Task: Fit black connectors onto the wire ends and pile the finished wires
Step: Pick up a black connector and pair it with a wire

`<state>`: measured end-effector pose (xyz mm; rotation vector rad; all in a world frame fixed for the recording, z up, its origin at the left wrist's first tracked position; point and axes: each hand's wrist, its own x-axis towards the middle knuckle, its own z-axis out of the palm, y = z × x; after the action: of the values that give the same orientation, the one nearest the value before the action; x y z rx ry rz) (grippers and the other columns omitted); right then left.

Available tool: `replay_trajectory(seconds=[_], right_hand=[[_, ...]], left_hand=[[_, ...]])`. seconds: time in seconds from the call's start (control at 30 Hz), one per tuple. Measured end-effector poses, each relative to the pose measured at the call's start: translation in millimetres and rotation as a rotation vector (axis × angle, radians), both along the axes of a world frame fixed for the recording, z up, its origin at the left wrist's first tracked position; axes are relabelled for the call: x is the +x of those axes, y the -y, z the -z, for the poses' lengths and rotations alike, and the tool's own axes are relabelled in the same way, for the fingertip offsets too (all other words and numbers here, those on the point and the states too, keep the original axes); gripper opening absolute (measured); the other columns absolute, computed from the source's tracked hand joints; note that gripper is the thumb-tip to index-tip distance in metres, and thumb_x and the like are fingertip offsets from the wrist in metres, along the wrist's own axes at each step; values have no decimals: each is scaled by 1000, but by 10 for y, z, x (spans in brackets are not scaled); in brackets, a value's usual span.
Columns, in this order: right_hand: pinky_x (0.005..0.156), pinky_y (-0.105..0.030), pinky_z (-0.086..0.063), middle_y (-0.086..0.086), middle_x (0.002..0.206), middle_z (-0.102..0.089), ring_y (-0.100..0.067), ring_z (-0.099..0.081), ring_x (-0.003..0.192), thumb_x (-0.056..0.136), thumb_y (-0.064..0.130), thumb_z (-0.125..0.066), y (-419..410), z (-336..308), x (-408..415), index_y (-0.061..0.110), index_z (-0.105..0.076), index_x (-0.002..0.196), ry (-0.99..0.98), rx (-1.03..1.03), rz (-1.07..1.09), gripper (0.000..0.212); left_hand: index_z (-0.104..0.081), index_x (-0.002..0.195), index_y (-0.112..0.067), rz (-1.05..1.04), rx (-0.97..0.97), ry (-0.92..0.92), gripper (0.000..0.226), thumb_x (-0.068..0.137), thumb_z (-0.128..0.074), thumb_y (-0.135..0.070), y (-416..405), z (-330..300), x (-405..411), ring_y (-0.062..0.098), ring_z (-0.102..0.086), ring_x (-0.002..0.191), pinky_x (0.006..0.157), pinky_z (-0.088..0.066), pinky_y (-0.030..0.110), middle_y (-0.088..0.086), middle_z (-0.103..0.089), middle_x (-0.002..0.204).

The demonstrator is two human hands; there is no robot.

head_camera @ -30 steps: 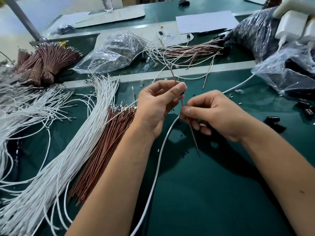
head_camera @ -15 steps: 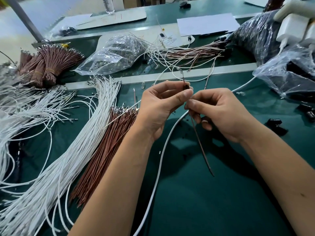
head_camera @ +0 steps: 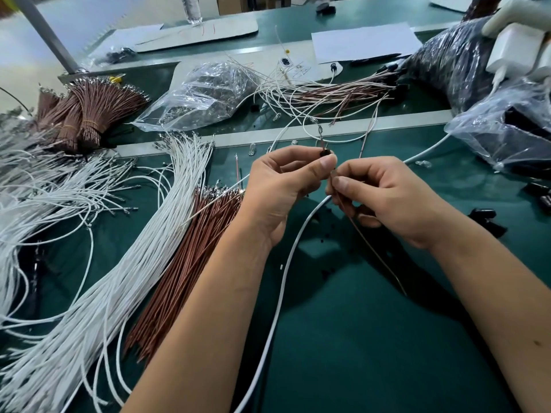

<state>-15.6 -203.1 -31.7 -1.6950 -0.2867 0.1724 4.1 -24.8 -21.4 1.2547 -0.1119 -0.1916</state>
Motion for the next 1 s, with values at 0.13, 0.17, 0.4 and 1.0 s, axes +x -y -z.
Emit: replay_trajectory(seconds=[0.13, 0.17, 0.4, 1.0], right_hand=[[52, -23, -40, -5, 75, -61, -10, -52, 64, 107, 9, -52, -2, -25, 2, 10, -66, 87, 62, -97, -2, 24], [56, -24, -44, -4, 74, -61, -11, -55, 65, 107, 7, -51, -3, -26, 4, 7, -65, 88, 77, -102, 0, 23], [42, -23, -37, 0, 72, -66, -14, -51, 50, 108, 5, -48, -47, -3, -8, 1, -58, 92, 58, -74, 38, 20], [43, -20, -38, -13, 68, -67, -13, -47, 45, 104, 9, -59, -80, -7, -19, 5, -71, 88, 258, -98, 188, 20]], left_hand=[[-78, 86, -15, 35, 0, -54, 23, 66, -82, -25, -22, -17, 2, 16, -70, 77, 72, -53, 24, 9, -77, 88], [-79, 87, -16, 41, -6, -63, 22, 67, -82, -24, -31, -20, 7, 16, -71, 78, 72, -54, 23, 9, -77, 88], [-78, 83, -13, 28, -24, -60, 21, 63, -83, -14, -45, -13, 22, 17, -68, 74, 72, -56, 22, 11, -75, 83], [-71, 103, 0, 68, -185, -170, 21, 82, -70, -1, -40, -9, 56, 14, -70, 75, 70, -56, 18, 12, -76, 95]])
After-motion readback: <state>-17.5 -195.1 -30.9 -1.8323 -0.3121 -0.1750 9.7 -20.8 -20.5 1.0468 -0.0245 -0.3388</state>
